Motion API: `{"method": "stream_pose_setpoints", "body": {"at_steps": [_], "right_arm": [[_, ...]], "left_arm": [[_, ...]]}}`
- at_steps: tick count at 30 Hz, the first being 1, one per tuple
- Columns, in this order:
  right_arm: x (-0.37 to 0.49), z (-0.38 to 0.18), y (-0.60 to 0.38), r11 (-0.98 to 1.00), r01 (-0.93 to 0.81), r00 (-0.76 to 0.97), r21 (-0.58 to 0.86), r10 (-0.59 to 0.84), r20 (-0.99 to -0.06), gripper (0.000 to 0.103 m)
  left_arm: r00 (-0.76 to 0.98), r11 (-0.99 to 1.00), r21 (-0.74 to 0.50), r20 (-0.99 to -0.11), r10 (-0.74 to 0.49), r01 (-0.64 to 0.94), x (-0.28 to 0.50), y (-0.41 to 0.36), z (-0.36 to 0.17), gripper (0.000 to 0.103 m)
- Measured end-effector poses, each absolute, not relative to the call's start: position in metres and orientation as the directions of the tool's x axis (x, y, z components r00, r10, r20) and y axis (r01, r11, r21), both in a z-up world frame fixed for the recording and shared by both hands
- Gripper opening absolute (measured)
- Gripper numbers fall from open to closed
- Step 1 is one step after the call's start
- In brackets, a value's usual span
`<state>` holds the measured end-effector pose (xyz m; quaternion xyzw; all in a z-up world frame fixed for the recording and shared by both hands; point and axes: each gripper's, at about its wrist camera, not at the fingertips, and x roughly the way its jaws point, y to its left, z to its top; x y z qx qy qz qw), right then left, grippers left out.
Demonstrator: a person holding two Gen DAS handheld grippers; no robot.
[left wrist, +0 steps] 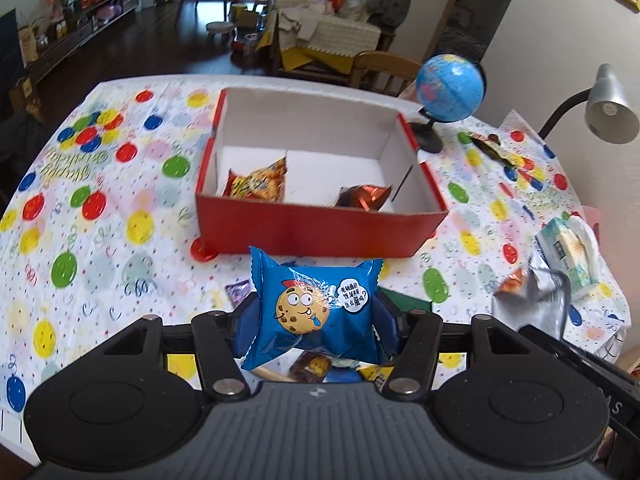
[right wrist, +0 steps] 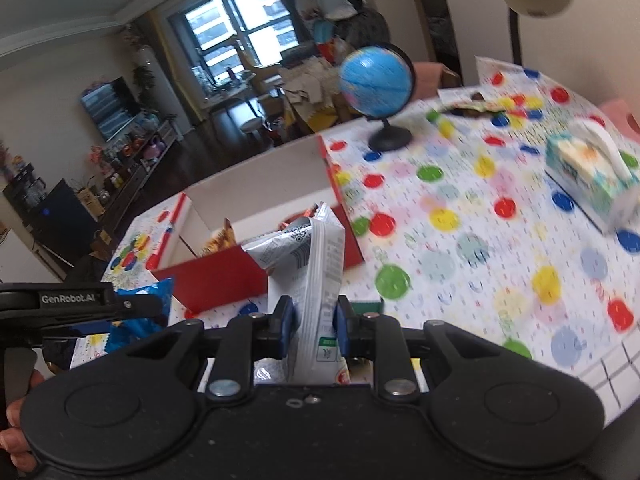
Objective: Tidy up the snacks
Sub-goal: 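Carry the cookie packet and white-silver bag over the red box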
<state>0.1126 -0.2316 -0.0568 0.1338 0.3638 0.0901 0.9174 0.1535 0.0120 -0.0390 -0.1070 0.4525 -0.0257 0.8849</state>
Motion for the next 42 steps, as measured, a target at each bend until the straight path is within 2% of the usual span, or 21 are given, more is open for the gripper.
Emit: {"method": "stream_pose_setpoints", "body": {"at_steps": [11, 23, 33, 42], "right_arm": [[0.158, -0.027, -0.207, 0.952, -0.151, 0.738, 0.266, 0.287, -0.610, 0.020], [0.230, -0.029, -0.177, 0.961, -0.157, 0.725, 0.226, 0.268, -0.635, 0.020], [0.296, -0.044, -0.151, 0.973, -0.161, 0.703, 0.165, 0.231, -0.673, 0.020], [0.341, -0.080, -0.130, 0.977, -0.180, 0.617, 0.117, 0.205, -0.760, 0.020]], "left_arm": [[0.620, 0.983, -0.183, -0.775, -0.127, -0.028, 0.193, 0.012, -0.023, 0.059], [0.613, 0.989, -0.142, -0.785, -0.089, -0.038, 0.267, 0.033, -0.023, 0.059], [0.588, 0.995, -0.093, -0.807, -0.054, -0.037, 0.334, 0.046, -0.044, 0.059], [0.548, 0.999, -0.043, -0.836, -0.034, -0.003, 0.379, 0.046, -0.074, 0.059]]}}
